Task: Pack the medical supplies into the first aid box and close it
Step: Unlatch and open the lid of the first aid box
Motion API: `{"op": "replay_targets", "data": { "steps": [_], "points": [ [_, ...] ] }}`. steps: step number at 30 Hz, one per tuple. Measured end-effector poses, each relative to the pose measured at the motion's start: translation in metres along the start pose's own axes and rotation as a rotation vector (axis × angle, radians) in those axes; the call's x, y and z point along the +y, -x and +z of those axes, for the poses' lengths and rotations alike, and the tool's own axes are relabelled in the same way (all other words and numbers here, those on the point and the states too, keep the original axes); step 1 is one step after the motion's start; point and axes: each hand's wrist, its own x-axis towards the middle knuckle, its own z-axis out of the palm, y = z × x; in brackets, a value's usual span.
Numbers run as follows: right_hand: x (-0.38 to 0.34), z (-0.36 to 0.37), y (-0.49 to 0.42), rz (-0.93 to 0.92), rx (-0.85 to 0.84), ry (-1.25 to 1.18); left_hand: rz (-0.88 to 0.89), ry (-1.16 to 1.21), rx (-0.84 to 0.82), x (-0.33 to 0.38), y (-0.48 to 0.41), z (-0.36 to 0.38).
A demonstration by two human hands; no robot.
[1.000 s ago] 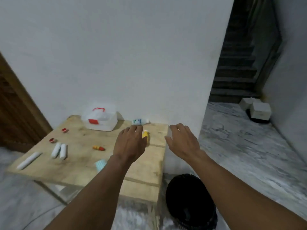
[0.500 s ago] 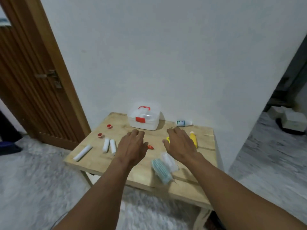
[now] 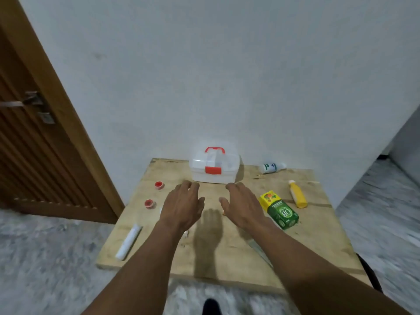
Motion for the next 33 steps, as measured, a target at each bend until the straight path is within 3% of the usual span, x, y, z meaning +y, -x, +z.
{"op": "replay_targets", "data": {
  "steps": [4,7,10,14,22,28,33],
  "points": [
    [-0.004,0.023,-0.060,0.060,-0.028,-0.073,0.006,0.016,0.008,-0.025,-0.052,0.009],
    [-0.004,0.045,-0.103,0.225,-0.050,-0.212,0.006,0.030,-0.017,-0.049,-0.092,0.018],
    [-0.002,0.064,-0.132,0.427,-0.029,-0.466,-0.022,0.098,0.002,-0.066,-0.131,0.033],
    [-0.004,0.086,-0.147,0.678,0.095,-0.899,0.072,0.179,0.012,-0.079,-0.167,0.062],
    [-0.017,0.118,-0.175,0.860,0.287,-1.479,0.272,0.209,-0.019,-0.108,-0.210,0.110],
    [-0.023,0.137,-0.187,0.972,0.443,-1.636,0.339,0.299,0.145,-0.116,-0.213,0.125],
    [-0.025,0.147,-0.188,0.983,0.462,-1.671,0.350,0.323,0.125,-0.126,-0.220,0.128]
  ]
}}
